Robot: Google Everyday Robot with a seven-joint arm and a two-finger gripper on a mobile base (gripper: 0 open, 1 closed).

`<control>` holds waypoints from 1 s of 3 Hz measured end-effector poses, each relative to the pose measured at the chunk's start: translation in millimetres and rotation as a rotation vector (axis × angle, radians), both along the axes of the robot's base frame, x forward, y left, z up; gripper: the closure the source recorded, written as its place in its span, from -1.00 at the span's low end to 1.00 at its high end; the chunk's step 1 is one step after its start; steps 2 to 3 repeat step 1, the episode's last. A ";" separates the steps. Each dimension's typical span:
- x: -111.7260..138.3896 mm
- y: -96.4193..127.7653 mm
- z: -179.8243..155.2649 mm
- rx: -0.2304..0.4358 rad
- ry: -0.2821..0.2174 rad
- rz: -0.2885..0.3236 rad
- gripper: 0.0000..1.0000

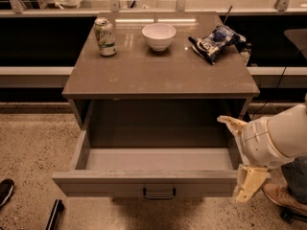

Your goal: Open top drawer

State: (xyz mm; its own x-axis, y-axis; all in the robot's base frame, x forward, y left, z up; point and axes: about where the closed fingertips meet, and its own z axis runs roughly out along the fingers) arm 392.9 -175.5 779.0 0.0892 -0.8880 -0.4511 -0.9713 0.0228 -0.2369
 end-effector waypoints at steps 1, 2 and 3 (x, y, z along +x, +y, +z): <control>0.0 0.0 0.0 0.000 0.000 0.000 -1.00; 0.0 0.0 0.0 0.000 0.000 0.000 -1.00; 0.0 0.0 0.0 0.000 0.000 0.000 -1.00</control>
Offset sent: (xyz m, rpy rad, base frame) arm 0.0000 0.0000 0.0000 0.0000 0.0000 0.0000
